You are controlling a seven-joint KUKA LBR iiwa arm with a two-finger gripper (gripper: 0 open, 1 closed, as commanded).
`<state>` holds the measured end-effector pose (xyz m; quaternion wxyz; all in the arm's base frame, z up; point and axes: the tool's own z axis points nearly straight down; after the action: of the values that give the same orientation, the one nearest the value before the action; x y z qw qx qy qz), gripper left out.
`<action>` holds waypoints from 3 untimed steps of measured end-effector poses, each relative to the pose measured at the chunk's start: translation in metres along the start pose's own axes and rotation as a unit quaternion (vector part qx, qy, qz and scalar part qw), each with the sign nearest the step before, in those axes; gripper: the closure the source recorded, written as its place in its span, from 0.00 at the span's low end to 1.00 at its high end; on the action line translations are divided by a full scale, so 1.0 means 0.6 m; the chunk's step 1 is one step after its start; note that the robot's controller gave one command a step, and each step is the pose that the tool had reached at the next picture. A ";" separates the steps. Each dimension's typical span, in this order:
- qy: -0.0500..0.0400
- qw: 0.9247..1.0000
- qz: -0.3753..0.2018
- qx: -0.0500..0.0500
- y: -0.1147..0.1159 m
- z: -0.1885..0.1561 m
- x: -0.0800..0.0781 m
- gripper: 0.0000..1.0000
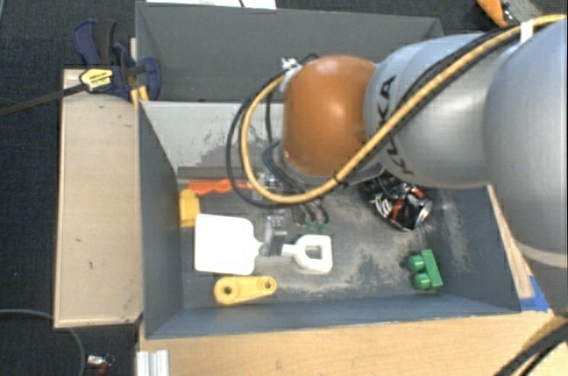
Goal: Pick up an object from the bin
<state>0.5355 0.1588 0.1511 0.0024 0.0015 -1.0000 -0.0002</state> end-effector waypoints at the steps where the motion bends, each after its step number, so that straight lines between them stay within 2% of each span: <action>1: -0.004 1.000 0.003 0.000 -0.001 -0.006 -0.003 0.00; 2: -0.005 1.000 -0.003 -0.001 -0.096 0.123 0.029 0.00; 3: -0.007 1.000 -0.003 -0.002 -0.127 0.170 0.034 0.00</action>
Offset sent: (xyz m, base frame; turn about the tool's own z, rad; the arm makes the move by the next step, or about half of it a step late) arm -0.0206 -0.0626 -0.0811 -0.0044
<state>0.5148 0.0825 0.0491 -0.0045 0.0048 -1.0000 -0.0024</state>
